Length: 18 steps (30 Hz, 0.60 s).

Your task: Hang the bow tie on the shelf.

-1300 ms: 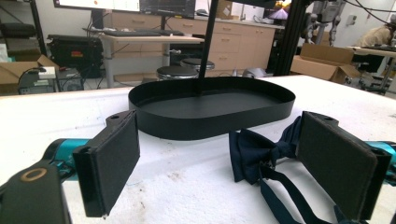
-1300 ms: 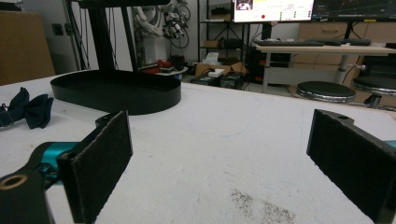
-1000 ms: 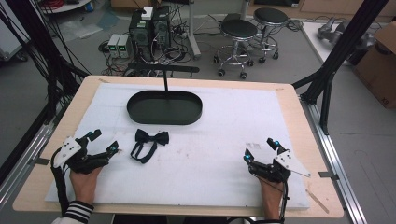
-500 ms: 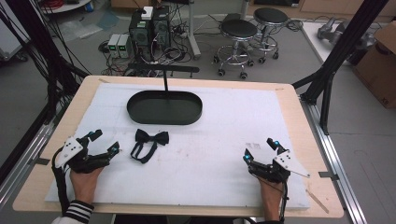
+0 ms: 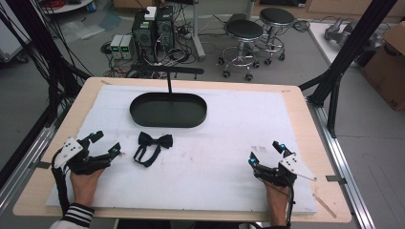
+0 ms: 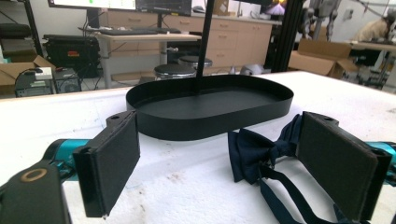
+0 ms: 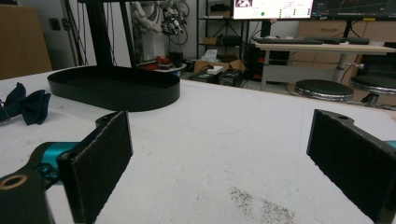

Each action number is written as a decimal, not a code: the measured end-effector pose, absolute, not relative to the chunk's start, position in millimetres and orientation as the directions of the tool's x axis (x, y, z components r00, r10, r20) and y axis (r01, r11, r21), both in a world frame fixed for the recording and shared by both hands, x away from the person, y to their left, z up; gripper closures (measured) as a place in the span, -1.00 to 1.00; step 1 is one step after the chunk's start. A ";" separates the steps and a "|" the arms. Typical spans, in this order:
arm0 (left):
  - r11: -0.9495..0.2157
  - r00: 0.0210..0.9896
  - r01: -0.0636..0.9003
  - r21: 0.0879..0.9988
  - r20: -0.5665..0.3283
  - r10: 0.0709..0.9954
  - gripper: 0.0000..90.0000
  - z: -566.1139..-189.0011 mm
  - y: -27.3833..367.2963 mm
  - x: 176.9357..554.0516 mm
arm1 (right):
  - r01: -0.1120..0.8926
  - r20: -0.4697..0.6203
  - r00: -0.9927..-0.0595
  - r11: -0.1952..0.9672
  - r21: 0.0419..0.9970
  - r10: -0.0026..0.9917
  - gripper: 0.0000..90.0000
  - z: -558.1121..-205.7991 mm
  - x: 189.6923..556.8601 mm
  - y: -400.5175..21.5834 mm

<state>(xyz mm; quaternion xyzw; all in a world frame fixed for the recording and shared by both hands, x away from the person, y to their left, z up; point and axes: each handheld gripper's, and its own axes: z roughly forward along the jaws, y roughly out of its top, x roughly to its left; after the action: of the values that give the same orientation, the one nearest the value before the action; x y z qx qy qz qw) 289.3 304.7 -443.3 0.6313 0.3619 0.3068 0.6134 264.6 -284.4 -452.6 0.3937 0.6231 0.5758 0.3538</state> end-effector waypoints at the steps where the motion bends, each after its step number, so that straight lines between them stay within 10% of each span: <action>1: 0.018 0.554 0.077 0.997 -0.058 0.831 -0.69 -440.6 305.2 289.8 | 0.083 0.012 -0.440 0.027 0.996 0.898 -0.87 -452.6 264.7 -284.5; 18: -0.055 0.626 0.208 0.977 -0.090 0.774 -0.69 -400.0 293.5 318.4 | 0.078 -0.001 -0.442 0.040 0.996 0.897 -0.87 -452.6 265.0 -284.1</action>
<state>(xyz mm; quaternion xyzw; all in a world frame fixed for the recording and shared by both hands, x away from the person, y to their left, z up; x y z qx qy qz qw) 318.4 293.5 -400.0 0.6849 0.3586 0.2414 0.5866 265.0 -284.1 -452.6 0.3890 0.6263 0.5734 0.3572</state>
